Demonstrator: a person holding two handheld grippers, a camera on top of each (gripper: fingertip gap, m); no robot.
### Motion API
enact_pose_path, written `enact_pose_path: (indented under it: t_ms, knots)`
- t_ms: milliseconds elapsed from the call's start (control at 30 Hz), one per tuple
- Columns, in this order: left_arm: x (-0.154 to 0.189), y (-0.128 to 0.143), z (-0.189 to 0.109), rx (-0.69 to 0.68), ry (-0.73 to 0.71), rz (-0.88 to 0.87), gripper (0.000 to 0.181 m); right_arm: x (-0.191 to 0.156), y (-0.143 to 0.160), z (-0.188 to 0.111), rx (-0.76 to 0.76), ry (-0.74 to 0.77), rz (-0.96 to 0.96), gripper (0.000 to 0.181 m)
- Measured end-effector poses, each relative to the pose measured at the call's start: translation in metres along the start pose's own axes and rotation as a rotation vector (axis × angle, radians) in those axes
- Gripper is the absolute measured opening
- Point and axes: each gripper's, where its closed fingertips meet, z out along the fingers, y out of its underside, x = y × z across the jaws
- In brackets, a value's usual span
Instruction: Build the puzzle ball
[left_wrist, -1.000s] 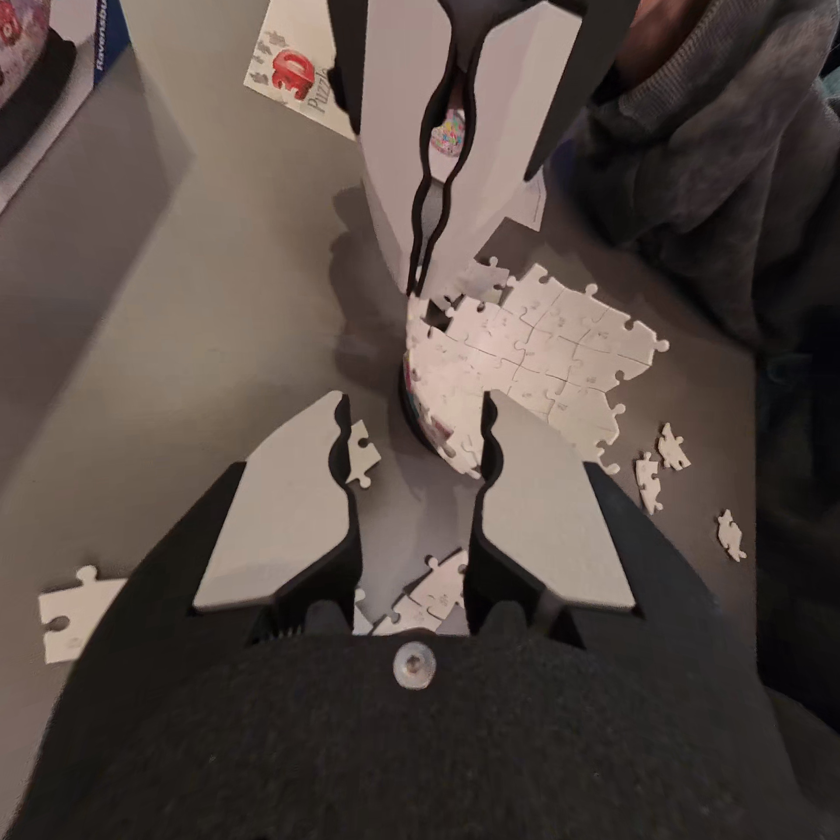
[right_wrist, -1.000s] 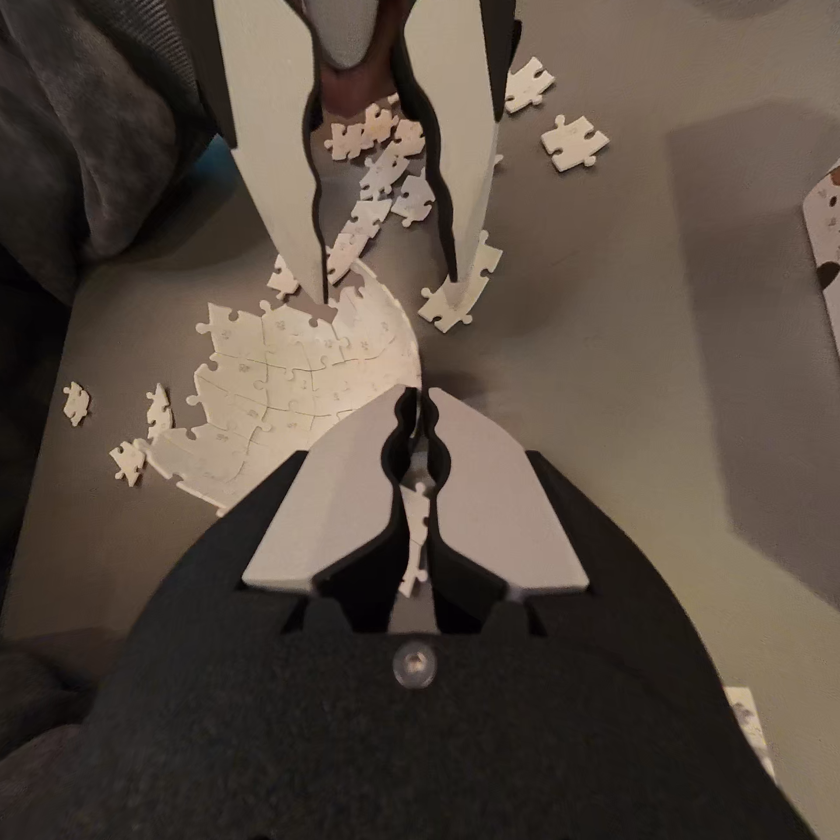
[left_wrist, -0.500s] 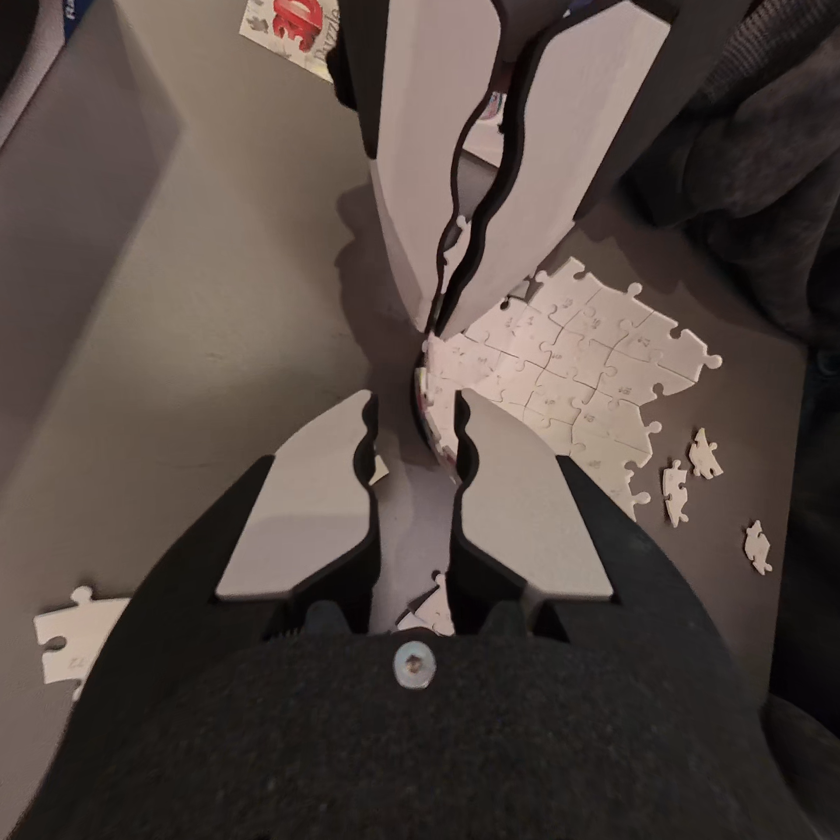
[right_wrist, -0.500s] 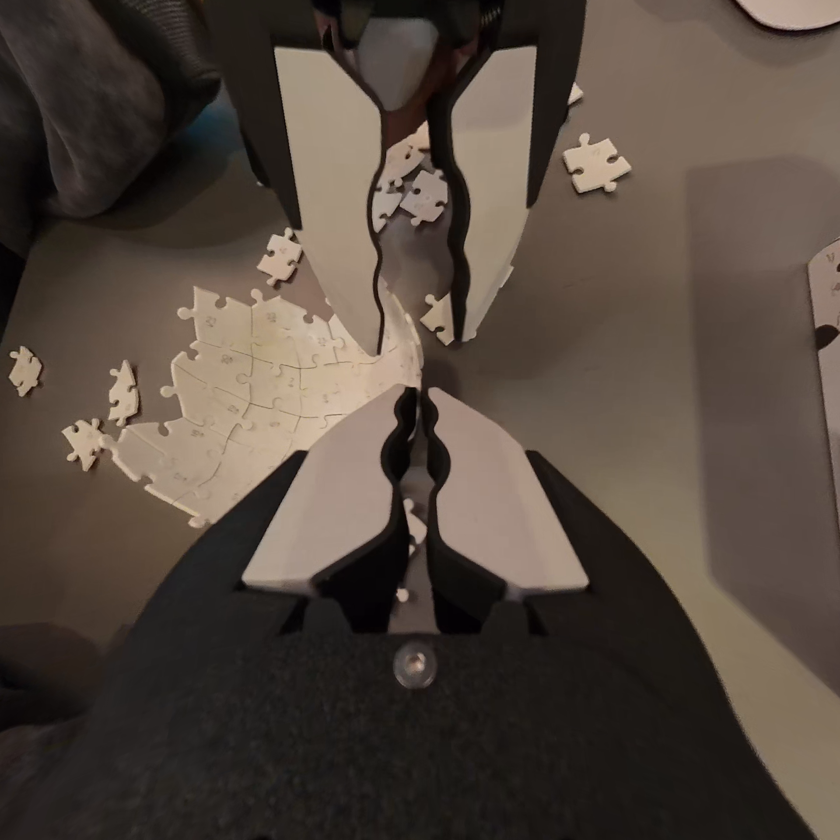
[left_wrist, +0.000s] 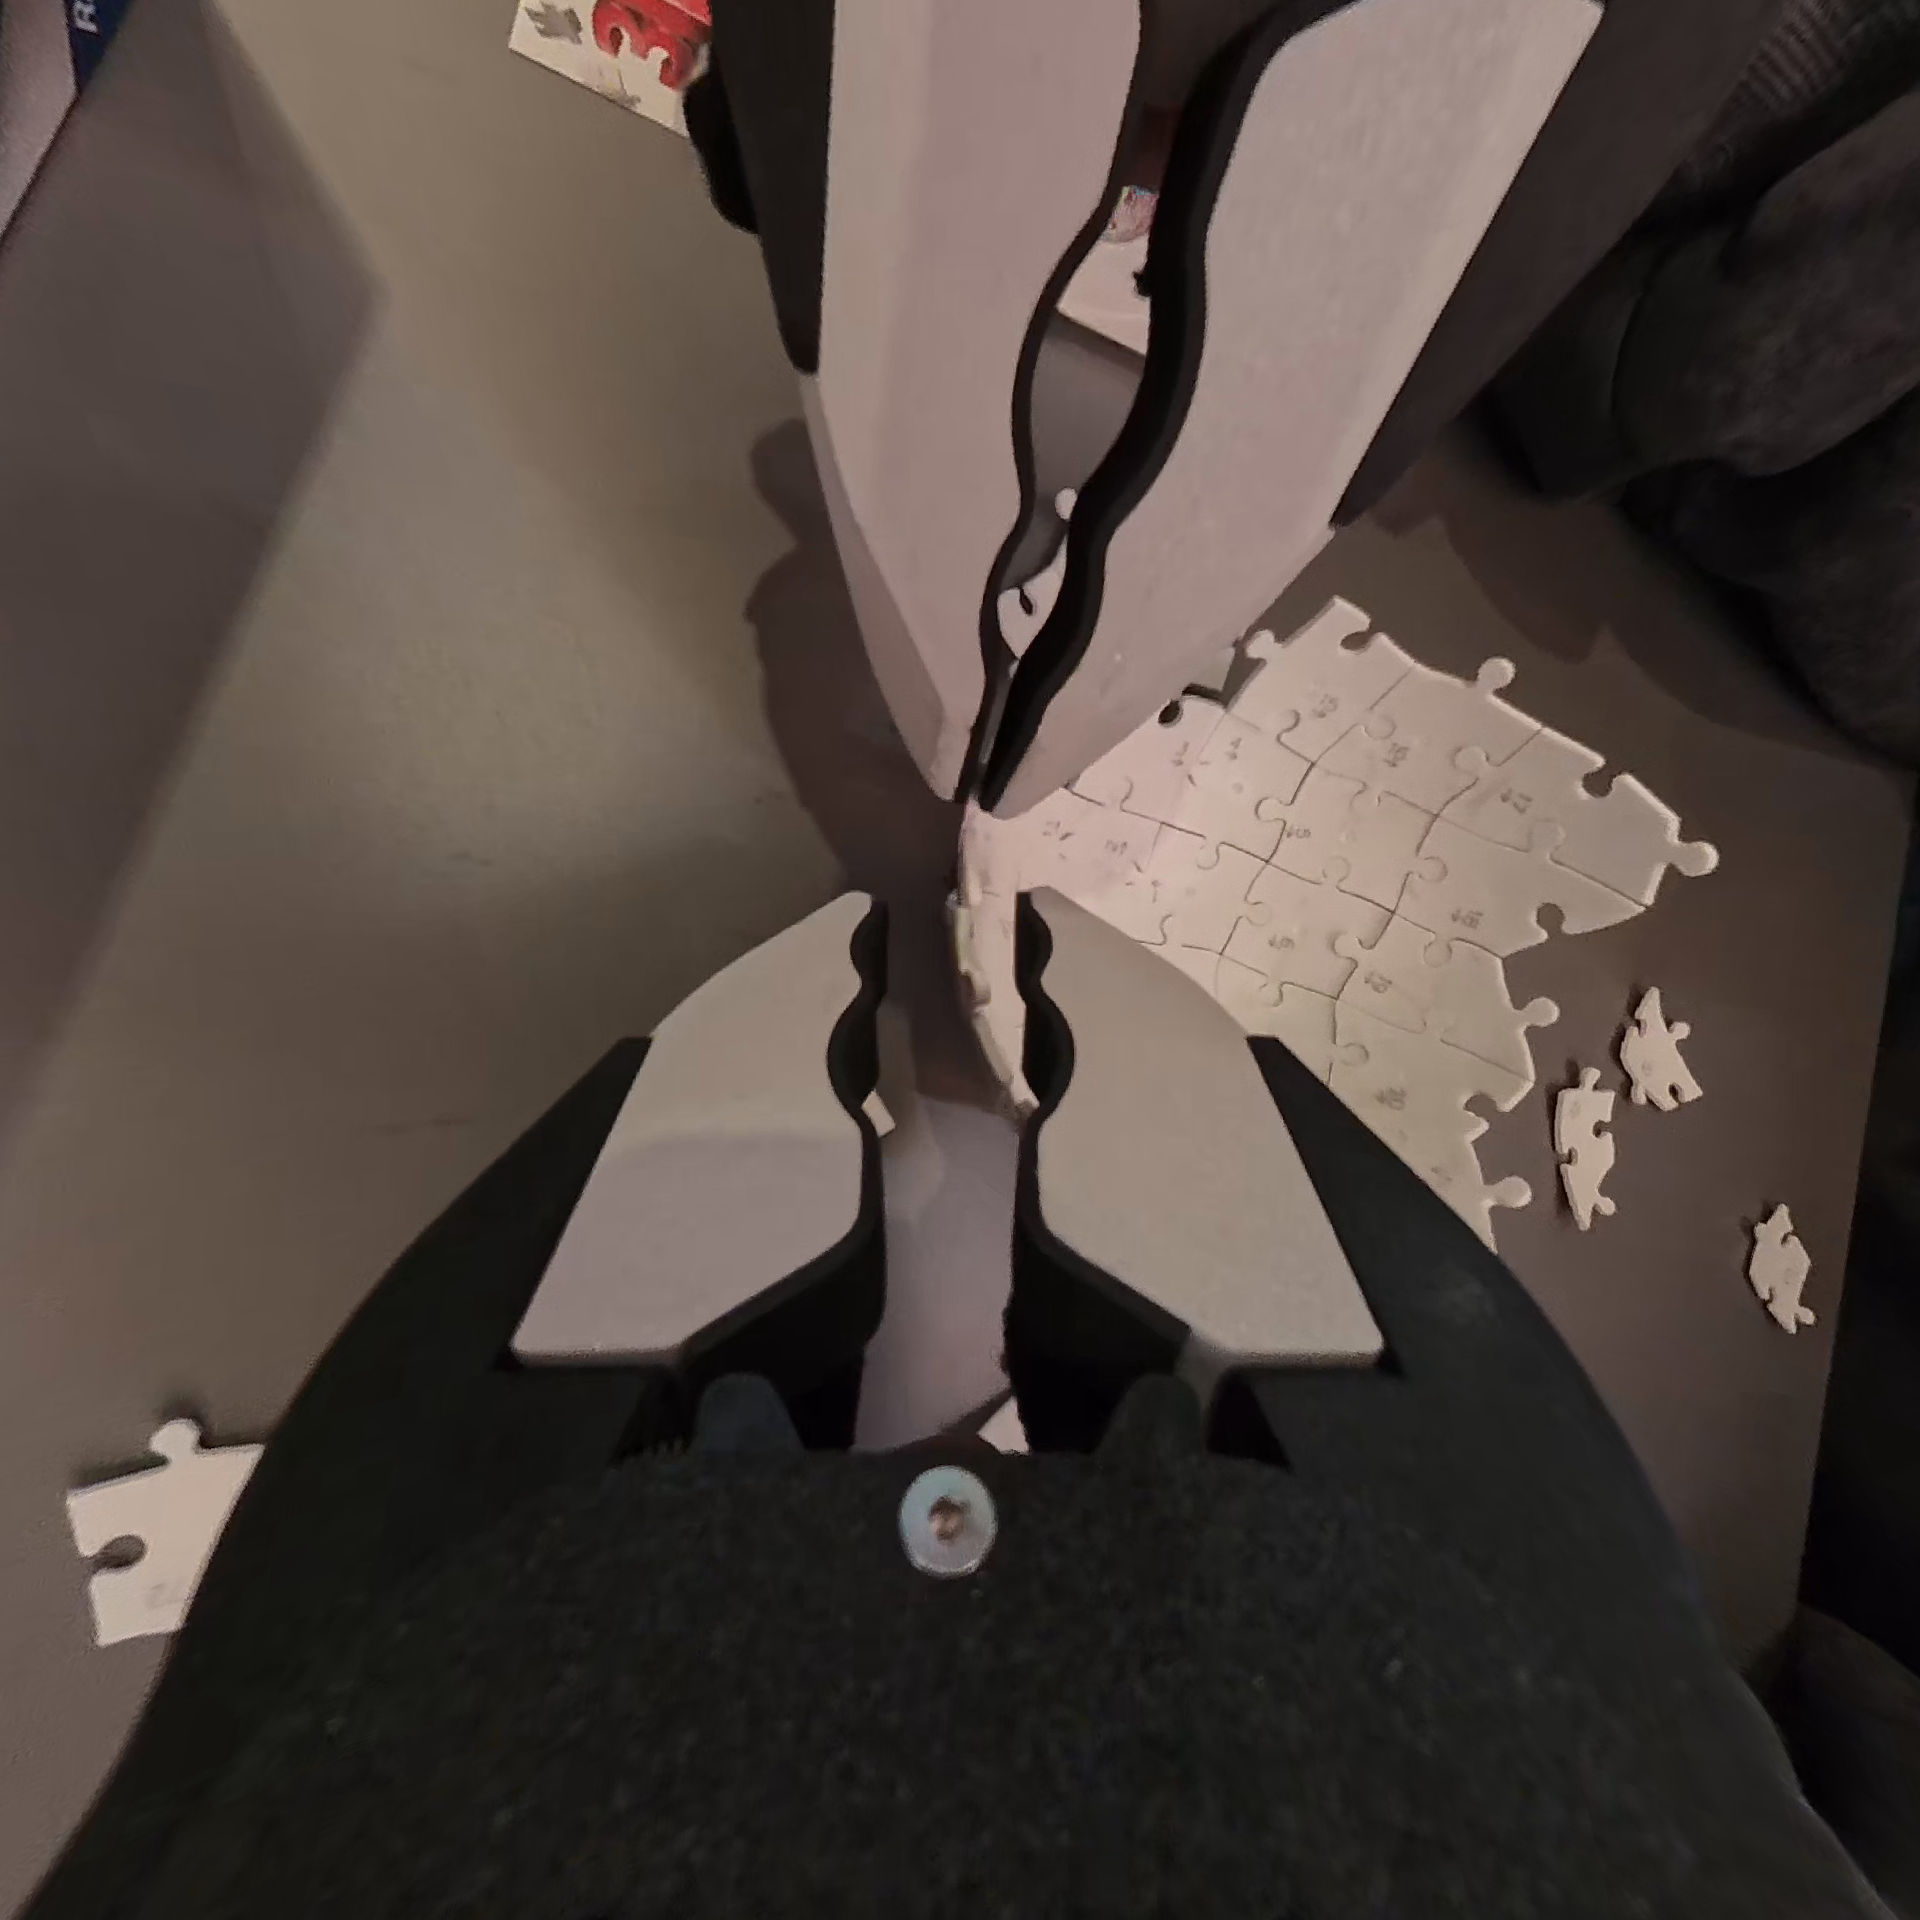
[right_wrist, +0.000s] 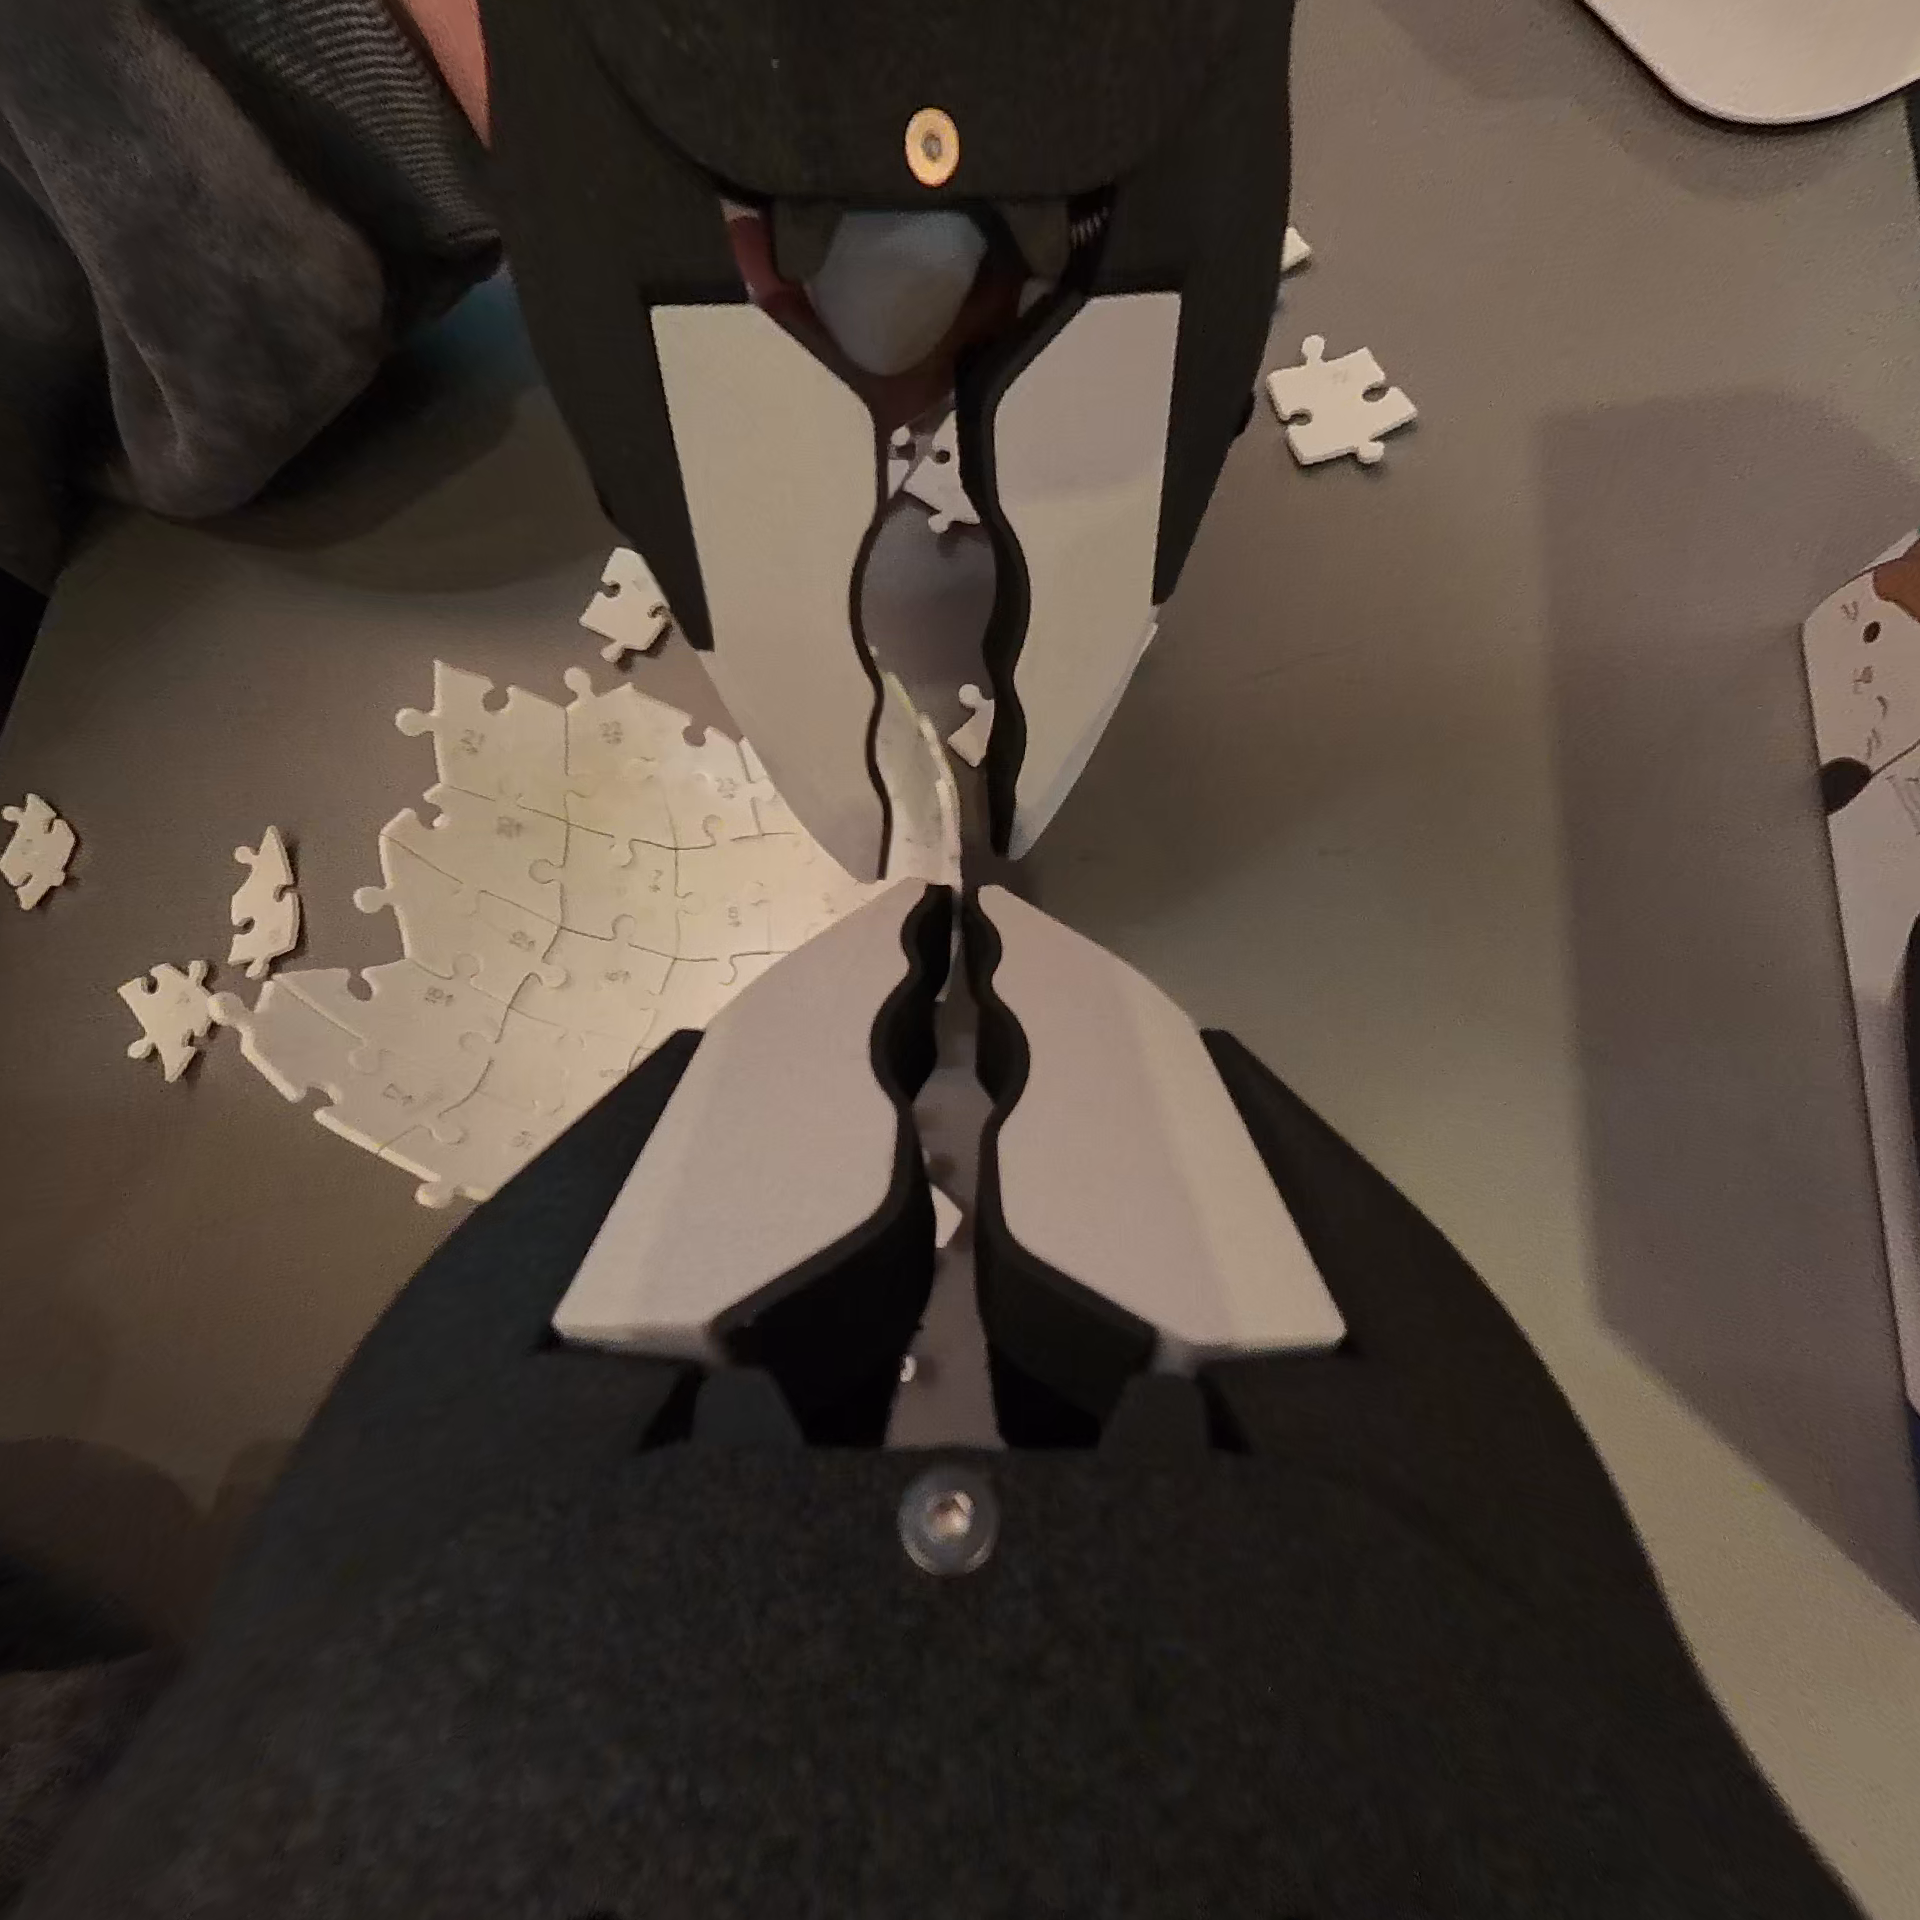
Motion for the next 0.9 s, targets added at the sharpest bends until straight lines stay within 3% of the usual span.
enact_pose_path:
  t_ms: [733, 900]
  knots:
    - [0.0004, -0.0006, 0.0040, -0.025, 0.012, 0.003, 0.005, 0.0017, 0.0009, 0.0035, 0.004, 0.022, -0.055, 0.002]
    - [0.0001, -0.0001, 0.0038, -0.031, 0.001, 0.008, 0.005, -0.0017, 0.0091, -0.0014, -0.022, -0.019, 0.040, 0.015]
